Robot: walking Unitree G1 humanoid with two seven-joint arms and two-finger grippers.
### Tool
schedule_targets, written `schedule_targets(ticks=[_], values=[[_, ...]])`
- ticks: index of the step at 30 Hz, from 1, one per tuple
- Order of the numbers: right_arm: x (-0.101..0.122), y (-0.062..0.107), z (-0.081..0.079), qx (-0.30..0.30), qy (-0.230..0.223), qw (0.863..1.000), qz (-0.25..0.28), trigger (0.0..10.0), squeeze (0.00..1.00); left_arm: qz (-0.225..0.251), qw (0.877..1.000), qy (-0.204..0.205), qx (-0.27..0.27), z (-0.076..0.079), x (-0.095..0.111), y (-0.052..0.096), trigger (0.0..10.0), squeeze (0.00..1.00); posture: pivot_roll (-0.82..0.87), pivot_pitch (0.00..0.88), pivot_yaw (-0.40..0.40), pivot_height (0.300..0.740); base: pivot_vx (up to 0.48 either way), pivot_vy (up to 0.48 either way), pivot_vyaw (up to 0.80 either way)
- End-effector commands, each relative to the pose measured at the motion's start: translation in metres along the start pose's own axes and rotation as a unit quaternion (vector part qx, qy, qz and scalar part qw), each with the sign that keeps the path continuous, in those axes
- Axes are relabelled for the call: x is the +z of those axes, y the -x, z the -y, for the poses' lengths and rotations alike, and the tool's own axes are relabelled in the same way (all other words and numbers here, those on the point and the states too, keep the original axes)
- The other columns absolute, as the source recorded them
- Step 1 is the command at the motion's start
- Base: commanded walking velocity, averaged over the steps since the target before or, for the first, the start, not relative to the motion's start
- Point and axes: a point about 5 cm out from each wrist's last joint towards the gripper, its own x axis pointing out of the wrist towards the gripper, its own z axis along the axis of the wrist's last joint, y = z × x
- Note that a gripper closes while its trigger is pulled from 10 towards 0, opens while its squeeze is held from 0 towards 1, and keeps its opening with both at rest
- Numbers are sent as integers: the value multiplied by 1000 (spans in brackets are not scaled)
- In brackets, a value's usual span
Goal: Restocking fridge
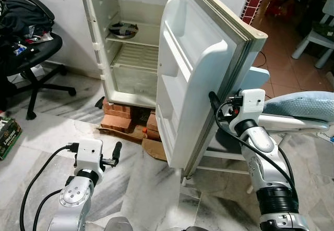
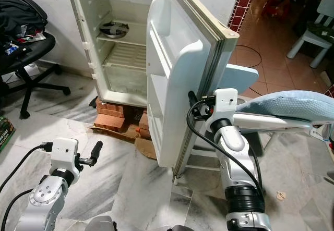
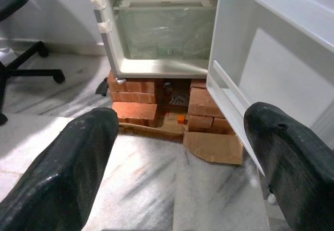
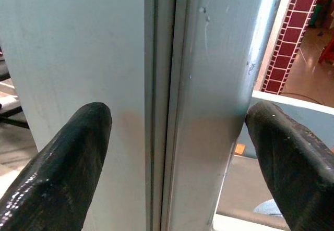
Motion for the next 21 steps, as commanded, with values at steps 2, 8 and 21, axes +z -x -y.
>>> schedule_targets(ticks=[2, 8, 21], values=[[-2, 1, 3, 0, 2, 1000, -4, 10000, 0, -1, 1000, 1, 1, -1, 1, 0, 10000, 0, 97, 0, -59, 740, 0, 0, 0], [17, -8, -54, 234, -91, 968, -10, 10000, 0, -29, 999, -13, -25, 4, -2, 2, 10000, 0, 105, 0, -50, 740, 0, 0, 0], [26, 9, -89, 335, -162, 928, -12, 10000, 0, -34, 999, -16, -23, 5, -2, 4, 10000, 0, 105, 0, -57, 740, 0, 0, 0]])
